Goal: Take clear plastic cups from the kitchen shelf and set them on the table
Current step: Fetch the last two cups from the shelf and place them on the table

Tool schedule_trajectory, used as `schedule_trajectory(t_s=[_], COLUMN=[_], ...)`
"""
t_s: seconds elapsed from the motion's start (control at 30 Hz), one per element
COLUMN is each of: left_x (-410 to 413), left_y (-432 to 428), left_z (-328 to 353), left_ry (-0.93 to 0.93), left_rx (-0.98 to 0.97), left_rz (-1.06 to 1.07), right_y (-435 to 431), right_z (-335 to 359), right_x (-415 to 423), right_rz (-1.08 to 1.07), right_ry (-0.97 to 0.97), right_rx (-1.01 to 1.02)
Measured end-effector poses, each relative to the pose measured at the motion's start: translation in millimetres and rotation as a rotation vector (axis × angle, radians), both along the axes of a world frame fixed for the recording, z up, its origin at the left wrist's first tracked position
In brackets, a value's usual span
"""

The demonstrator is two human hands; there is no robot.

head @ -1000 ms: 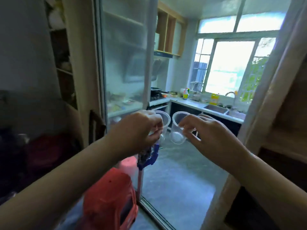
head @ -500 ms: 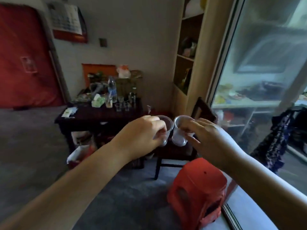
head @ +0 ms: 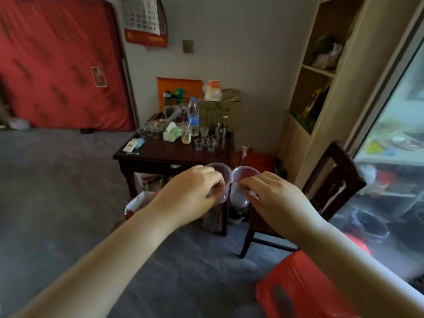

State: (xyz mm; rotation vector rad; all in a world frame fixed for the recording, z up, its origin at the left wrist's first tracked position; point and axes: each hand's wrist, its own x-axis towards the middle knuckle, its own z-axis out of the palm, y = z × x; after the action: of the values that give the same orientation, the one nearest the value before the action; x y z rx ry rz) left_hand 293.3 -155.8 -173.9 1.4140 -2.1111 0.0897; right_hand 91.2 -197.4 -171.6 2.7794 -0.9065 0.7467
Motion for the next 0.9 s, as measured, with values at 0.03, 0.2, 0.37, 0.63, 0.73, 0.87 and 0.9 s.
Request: schedule_trajectory(t_s=[0.03,0.2,0.37,0.63,0.73,0.87,0.9], left_x=[-2.4,-13.1,-8.0,24.6,40.4,64.3,72.1], left_y=[-14.7,-85.3,-138.3,-195.8,-216.1,-255.1,-267.0], left_z=[-1.4,-8.2,-16.9,-42.4,-51.1,-65.3,-68.8], left_ry=[-0.004,-0.039,-0.018,-0.03,-0.018,0.011,0.029], left_rx=[-0.003,0.017,0.039,0.122,0.134,0.174,0.181], left_rz=[0.01,0.061,0.109,0.195,0.214,0.203,0.198], right_y=[-14.9,-90.1,-153.5,-221.0,-243.4,-277.0,-287.2], right_z=[0.4,-0.2,-13.7,-37.0,-45.0,-57.3,-60.8], right_x=[-1.9,-11.2,-4.6,29.0,46.0,74.6,82.4], right_rz=[0.004,0.04,0.078,0.109,0.139,0.136,0.128], right_ry=[0.01,0.09,0.076,-0.031,-0.036,0.025,0.03], right_rx=[0.004,0.047,0.068,0.167,0.182,0.179,0.182])
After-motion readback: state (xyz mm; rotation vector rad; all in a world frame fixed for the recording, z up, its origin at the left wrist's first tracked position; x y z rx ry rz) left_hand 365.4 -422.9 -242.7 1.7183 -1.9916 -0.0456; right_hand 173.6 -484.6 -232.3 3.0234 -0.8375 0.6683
